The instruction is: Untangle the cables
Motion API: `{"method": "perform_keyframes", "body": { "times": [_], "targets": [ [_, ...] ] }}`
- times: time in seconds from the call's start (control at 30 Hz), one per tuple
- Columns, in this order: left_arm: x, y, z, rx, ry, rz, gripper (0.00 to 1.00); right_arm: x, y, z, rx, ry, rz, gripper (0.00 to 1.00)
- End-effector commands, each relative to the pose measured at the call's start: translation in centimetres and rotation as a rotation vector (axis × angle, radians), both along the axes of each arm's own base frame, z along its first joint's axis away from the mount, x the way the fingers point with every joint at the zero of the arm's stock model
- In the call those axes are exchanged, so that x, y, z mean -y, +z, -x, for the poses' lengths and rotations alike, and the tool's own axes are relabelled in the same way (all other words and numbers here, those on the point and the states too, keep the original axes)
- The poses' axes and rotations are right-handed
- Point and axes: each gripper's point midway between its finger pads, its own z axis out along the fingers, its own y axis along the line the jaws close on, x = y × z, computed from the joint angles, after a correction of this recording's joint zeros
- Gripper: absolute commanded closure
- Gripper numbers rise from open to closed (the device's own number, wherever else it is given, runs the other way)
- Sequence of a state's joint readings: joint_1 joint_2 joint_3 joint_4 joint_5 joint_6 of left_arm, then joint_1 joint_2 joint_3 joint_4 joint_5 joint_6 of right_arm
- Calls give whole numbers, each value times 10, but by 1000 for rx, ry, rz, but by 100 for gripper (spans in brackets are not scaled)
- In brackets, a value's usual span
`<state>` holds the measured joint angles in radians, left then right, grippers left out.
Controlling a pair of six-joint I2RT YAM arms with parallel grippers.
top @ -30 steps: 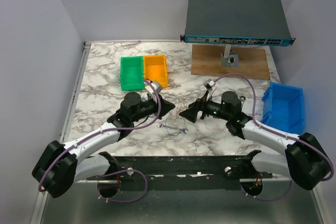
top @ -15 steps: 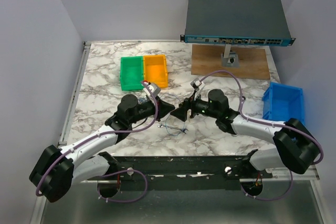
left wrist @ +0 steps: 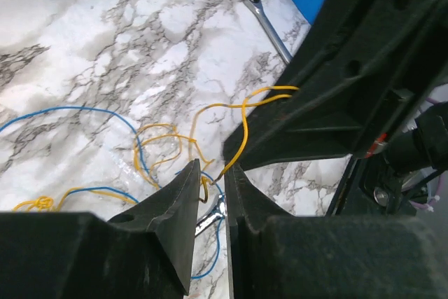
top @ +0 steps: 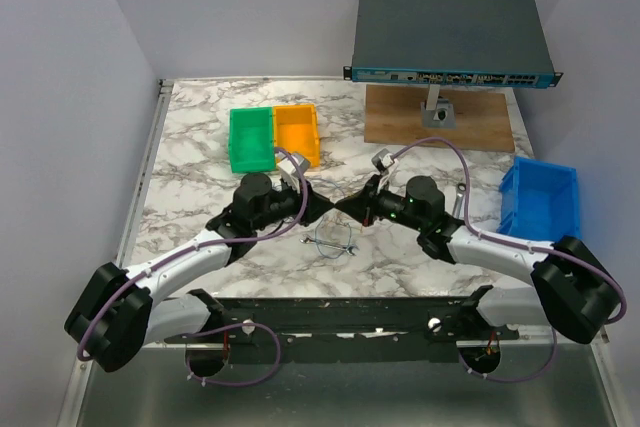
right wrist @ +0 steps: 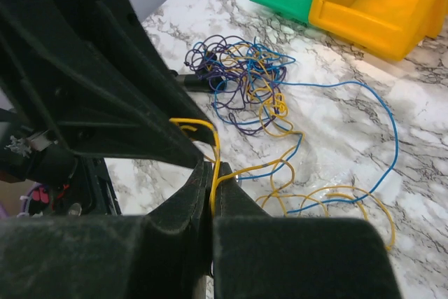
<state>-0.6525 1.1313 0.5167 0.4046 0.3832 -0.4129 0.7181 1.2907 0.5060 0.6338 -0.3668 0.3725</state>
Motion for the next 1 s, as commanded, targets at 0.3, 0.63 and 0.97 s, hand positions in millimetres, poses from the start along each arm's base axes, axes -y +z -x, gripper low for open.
{"method": "perform_keyframes", "body": {
  "times": [0.3,0.63,0.97],
  "targets": [
    [-16,-2,-16,-83,62,37,52,14,22,-4,-13,-102,-18,99],
    [-15,-14,-14,-91,33,-5,38,14,29,-14,-117,-178,-35,99],
    [-6,-24,-14,-130,-9,-21,37,22,54,-37,-195,-338,-78,99]
  ]
}}
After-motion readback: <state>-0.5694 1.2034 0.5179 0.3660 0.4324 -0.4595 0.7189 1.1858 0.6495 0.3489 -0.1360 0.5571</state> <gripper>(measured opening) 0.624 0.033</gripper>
